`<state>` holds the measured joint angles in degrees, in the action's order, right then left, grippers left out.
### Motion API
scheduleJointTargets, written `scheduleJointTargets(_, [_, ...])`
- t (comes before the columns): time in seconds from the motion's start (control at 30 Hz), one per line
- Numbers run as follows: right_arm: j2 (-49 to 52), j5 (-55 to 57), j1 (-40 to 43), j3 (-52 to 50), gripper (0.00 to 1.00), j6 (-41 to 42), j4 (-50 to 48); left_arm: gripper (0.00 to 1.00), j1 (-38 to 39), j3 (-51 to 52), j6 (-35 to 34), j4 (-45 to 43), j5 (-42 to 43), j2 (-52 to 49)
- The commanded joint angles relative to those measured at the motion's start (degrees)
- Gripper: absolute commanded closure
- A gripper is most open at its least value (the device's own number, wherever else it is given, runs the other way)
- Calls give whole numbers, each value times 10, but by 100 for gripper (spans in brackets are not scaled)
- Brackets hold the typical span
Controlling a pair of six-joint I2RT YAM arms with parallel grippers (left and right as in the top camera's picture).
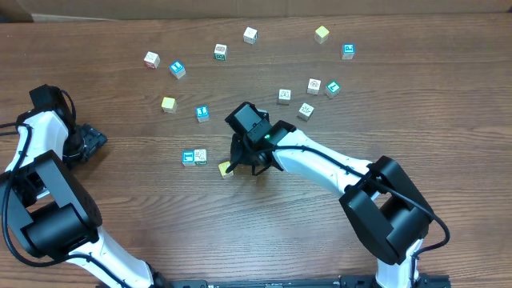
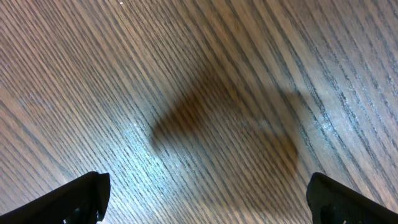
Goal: Form a horizontal line
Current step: 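Lower the K block to the right of the elephant block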
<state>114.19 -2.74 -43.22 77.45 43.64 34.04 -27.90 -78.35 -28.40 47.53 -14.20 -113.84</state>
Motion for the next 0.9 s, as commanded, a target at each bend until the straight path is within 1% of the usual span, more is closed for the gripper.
scheduleJointTargets(0.0, [0, -97, 2, 3, 96, 3, 13, 1, -5, 3, 1, -1, -6, -2])
scheduleJointTargets(0.1, [0, -122, 2, 3, 96, 3, 40, 0, -5, 3, 1, -1, -6, -2])
scheduleJointTargets(0.3, [2, -126, -17, -5, 96, 3, 70, 0, -5, 3, 1, -1, -6, -2])
scheduleJointTargets(0.5, [4, -118, -43, -5, 96, 3, 56, 0, -5, 3, 1, -1, -6, -2])
scheduleJointTargets(0.87, [4, -104, -43, -5, 96, 3, -1, 0, -5, 3, 1, -1, -6, -2])
